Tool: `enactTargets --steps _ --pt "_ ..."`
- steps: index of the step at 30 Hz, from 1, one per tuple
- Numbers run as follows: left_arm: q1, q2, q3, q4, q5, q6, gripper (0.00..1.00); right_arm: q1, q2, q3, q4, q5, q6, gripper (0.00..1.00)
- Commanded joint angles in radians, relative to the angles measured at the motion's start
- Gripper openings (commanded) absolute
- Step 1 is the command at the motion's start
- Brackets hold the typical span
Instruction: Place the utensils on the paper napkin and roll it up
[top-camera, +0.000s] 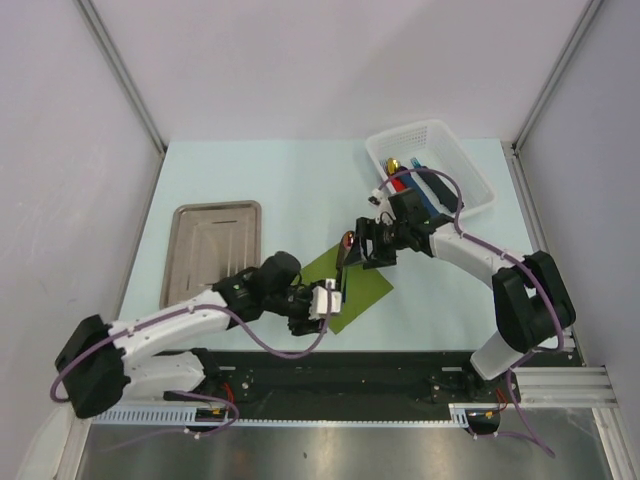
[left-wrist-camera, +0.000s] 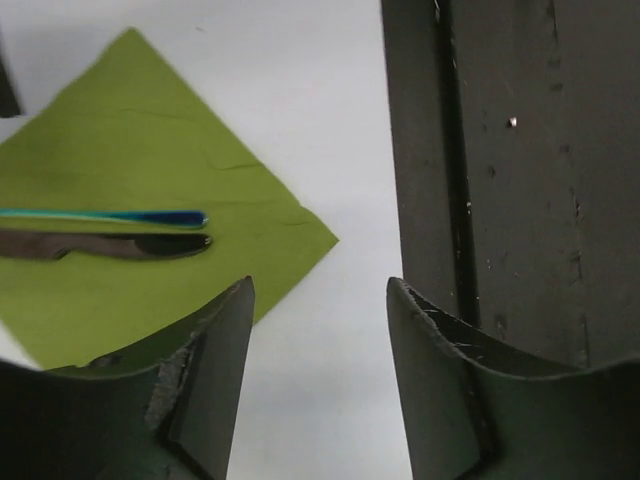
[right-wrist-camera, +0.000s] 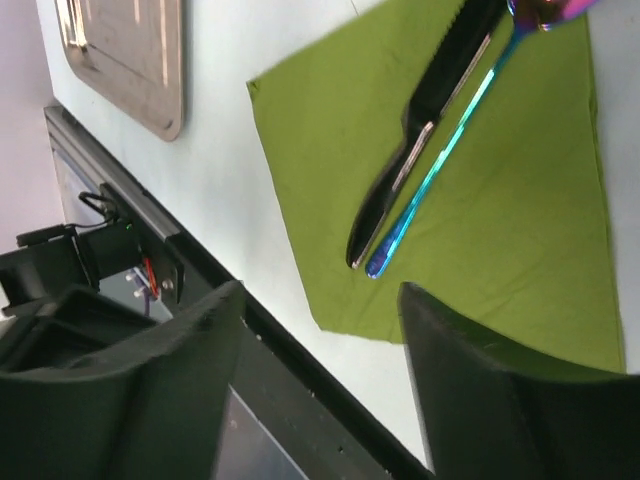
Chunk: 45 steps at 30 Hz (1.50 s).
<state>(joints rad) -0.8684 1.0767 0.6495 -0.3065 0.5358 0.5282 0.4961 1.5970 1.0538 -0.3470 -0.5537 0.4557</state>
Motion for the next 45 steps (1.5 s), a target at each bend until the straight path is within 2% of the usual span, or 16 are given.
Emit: enactTargets --steps 1,6,15,34,35,36,40,45 --pt "-0.09 0.124 -0.022 0.087 -0.008 0.136 0.59 -0.039 -0.048 -0.006 0.023 -0.106 -0.083 0.8" --pt "-0.139 0.21 -0.002 0.086 -0.004 0.18 0.49 -0.063 -0.083 -0.035 0.016 -0.101 -0.103 0.84" --pt "-0.139 0.373 0.102 0.026 -0.046 0.24 0.44 -0.12 -0.098 -0.025 -0.007 -0.115 -0.12 0.84" --pt "-0.162 0.595 0.266 -0.098 -0.099 0.279 0.33 -0.186 -0.069 0.005 -0.064 -0.152 -0.13 0.83" --pt "-0.164 0.601 0.271 -0.108 -0.099 0.283 0.31 -0.189 -0.069 0.006 -0.064 -0.153 -0.13 0.83" --pt "-0.164 0.606 0.277 -0.127 -0.094 0.291 0.25 -0.194 -0.068 0.009 -0.066 -0.152 -0.129 0.83" --pt "-0.165 0.592 0.298 -0.146 -0.076 0.299 0.16 -0.203 -0.066 0.006 -0.067 -0.155 -0.132 0.83" --pt "-0.165 0.582 0.372 -0.197 0.018 0.271 0.03 -0.205 -0.058 0.005 -0.061 -0.157 -0.13 0.83"
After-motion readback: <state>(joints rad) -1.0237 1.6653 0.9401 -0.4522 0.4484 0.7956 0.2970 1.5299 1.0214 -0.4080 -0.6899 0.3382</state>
